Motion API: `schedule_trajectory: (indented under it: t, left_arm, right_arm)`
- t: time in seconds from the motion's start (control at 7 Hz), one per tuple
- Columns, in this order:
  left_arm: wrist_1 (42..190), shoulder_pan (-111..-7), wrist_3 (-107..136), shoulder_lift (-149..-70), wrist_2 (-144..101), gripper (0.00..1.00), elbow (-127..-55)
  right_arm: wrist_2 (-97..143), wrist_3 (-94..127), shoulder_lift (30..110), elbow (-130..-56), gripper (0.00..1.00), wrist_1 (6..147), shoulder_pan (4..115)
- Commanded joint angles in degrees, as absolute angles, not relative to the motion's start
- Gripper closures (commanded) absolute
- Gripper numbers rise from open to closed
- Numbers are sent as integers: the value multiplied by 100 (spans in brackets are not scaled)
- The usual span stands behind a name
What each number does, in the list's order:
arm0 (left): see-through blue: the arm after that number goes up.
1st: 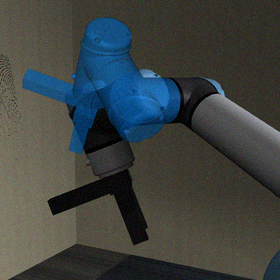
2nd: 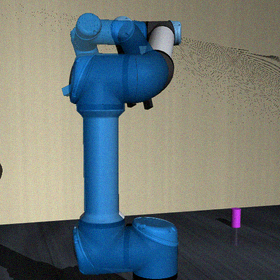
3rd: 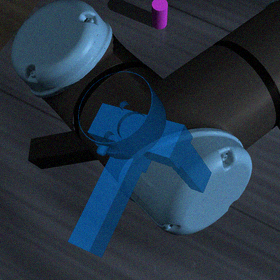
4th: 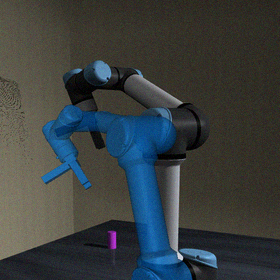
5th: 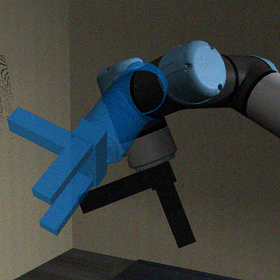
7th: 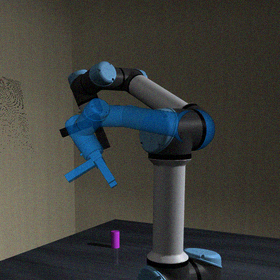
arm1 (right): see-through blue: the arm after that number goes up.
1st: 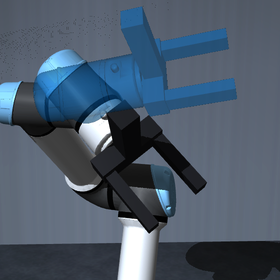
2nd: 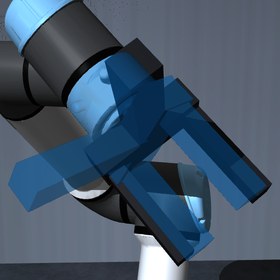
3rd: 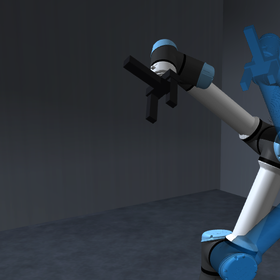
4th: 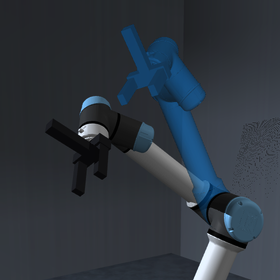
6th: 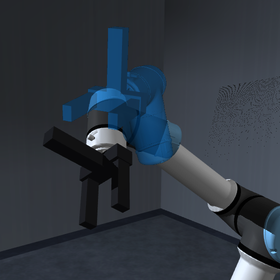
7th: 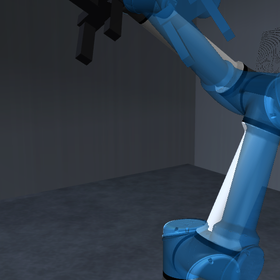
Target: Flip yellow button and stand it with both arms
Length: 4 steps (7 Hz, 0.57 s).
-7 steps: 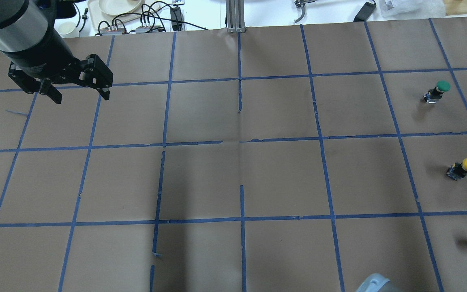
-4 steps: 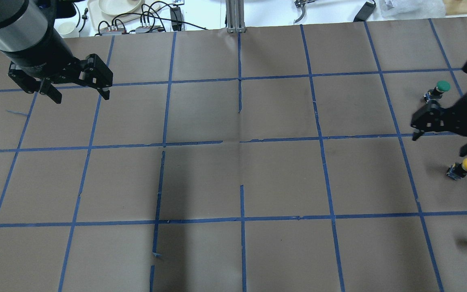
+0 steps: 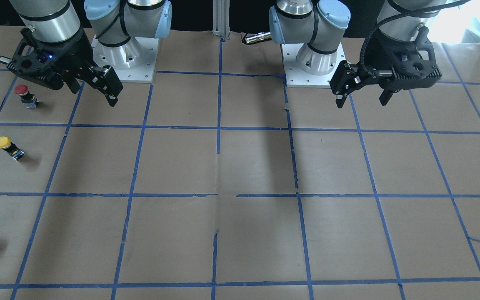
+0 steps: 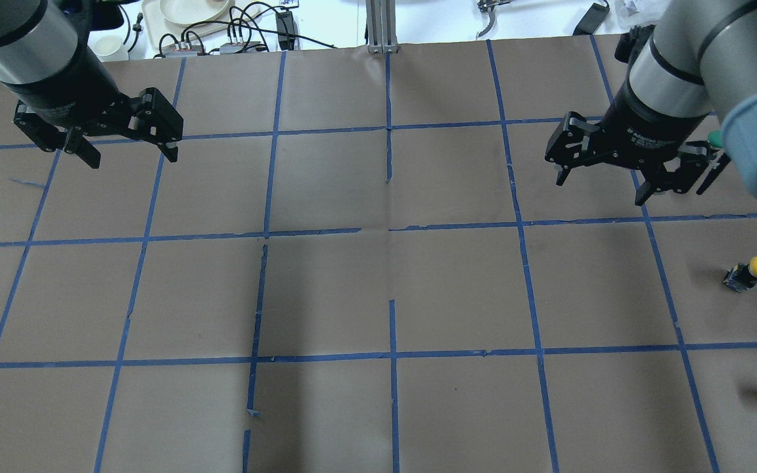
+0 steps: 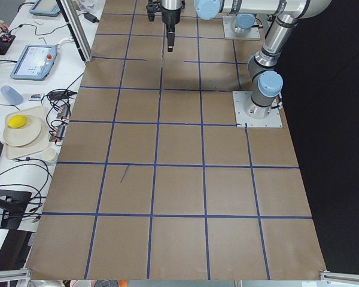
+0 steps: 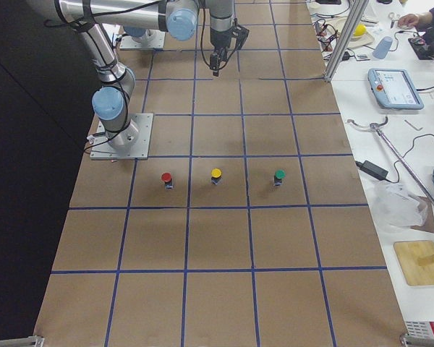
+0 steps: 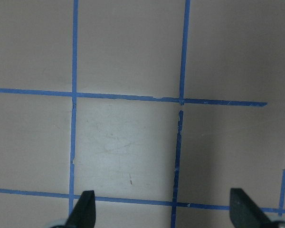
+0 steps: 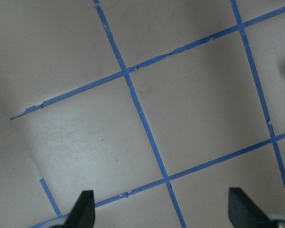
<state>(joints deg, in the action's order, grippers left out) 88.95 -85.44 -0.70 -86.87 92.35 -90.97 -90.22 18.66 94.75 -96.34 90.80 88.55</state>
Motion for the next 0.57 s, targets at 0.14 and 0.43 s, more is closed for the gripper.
schedule_trajectory:
  t: [0.14,0.43]
  left_arm:
    - [8895,-8543,-70,-8684,9229,0,-9097]
    - [8895,-8543,-70,-8692,9237,0,-9097]
  right_arm:
    - [-9035,1863,9158,-9307,0,8727,9070]
    - [-9052,1558,9149,-9316,0,8754,8913]
